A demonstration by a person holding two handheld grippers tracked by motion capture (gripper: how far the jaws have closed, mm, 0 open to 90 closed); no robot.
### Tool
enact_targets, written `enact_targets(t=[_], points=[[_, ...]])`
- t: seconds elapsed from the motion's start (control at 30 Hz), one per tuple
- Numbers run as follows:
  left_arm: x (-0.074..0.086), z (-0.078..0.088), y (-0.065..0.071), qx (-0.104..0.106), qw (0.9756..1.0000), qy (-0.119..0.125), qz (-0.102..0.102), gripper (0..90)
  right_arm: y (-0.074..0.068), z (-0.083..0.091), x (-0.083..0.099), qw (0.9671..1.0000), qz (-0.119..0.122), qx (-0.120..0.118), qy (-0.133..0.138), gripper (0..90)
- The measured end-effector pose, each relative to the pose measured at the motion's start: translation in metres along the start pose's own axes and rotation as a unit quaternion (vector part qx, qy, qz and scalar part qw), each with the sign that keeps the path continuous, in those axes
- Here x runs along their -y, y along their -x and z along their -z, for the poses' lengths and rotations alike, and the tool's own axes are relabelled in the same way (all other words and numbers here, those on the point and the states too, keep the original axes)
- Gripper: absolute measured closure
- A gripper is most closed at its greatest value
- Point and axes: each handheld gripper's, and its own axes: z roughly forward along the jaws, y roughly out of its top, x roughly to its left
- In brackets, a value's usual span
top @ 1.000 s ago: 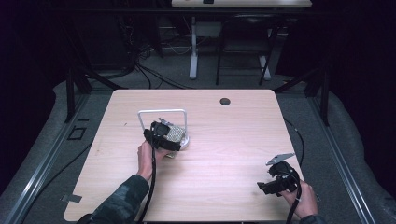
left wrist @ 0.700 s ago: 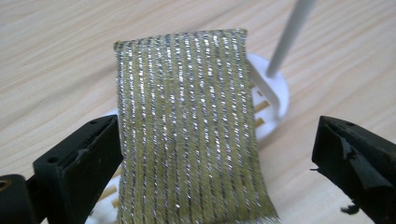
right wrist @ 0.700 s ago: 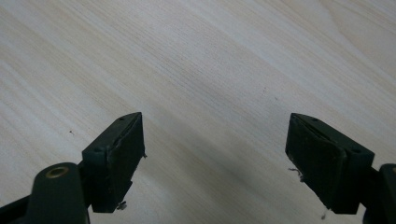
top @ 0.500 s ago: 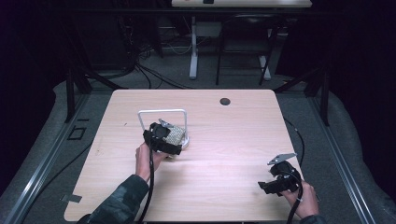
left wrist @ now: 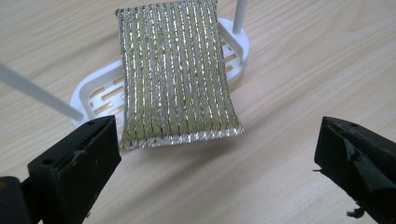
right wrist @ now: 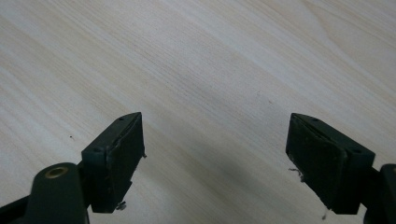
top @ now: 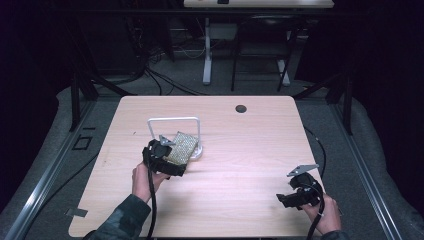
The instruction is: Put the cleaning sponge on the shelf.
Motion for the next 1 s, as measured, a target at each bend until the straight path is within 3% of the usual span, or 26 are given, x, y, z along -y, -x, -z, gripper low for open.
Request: enact_targets(t=[0.2,0.3,0.4,0.63,0.83,1.0], points=[[0.021,0.014,-0.003,0.009,0.9999,0.001,-0.009,0.0,0.001,0.000,0.000,1.0000,-0.003,0.005,0.002,19.1],[0.032,0.019,-0.005,0.003,0.9999,0.000,-0.015,0.0,0.001,0.000,0.001,1.0000,-0.005,0.005,-0.001,19.1],[0.041,0.024,-0.009,-0.003,0.9998,-0.018,-0.013,0.0,0.002,-0.001,0.002,1.0000,-0.007,0.005,0.001,18.9],[0.061,0.028,-0.021,-0.006,0.9996,-0.027,-0.001,0.0,0.002,-0.001,0.003,0.9999,-0.011,0.006,-0.002,18.5],[0.069,0.030,-0.031,0.002,0.9997,-0.019,0.014,0.0,0.001,-0.002,0.003,0.9999,-0.007,0.007,-0.005,18.2],[0.066,0.027,-0.032,0.023,0.9997,-0.006,-0.006,0.0,0.002,-0.004,0.002,0.9999,-0.006,0.008,-0.003,18.0]])
